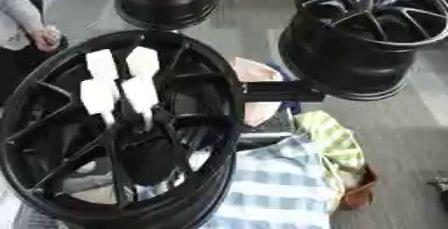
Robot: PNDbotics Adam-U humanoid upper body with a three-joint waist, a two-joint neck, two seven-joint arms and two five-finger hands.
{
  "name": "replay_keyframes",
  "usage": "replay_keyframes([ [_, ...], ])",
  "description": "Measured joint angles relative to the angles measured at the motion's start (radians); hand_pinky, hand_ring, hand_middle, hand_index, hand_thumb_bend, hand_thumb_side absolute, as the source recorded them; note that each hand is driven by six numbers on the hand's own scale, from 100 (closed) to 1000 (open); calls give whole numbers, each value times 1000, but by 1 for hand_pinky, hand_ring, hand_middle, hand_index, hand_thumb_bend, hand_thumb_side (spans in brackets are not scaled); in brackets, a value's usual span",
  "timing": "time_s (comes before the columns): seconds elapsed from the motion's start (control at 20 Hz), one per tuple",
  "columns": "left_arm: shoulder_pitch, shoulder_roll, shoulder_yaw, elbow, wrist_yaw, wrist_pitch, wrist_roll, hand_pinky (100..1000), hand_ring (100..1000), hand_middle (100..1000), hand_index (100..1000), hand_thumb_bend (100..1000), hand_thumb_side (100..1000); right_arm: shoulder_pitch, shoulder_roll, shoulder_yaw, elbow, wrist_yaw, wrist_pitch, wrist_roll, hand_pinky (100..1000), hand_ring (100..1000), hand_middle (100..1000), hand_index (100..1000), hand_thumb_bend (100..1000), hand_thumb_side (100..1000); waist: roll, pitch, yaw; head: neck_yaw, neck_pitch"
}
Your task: Pull the pin out of the wheel hub.
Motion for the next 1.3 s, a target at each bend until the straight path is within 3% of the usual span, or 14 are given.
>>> replay_keyframes([
  [0.2,17,83,-37,30,-45,-58,-102,873,860,772,865,363,541,-8,-10,1,2,0,0,0,763,744,711,827,100,238,8,7,3,-13,-8],
  [0.4,18,120,-67,40,-75,-113,-212,876,858,775,872,366,561,-11,-14,1,4,0,0,0,765,744,712,827,100,230,10,9,4,-17,-11],
  [0.65,16,145,-109,29,-91,-163,-445,881,860,781,879,375,585,-17,-20,6,8,0,-1,3,765,744,712,827,100,227,9,14,1,-17,-7],
  [0.8,9,148,-115,24,-85,-172,-539,885,861,789,885,385,623,-17,-22,6,9,0,-1,4,765,744,711,827,100,229,9,14,2,-17,-6],
  [1.0,21,183,-155,-8,-85,-182,-595,884,860,789,886,390,637,-26,-22,10,9,0,-4,7,765,744,711,827,100,230,14,17,-4,-13,-11],
  [1.3,-23,201,-218,-38,-59,-125,-655,884,860,789,886,390,637,-26,-22,13,9,-1,-6,10,765,744,711,827,100,230,15,18,-2,-13,-16],
])
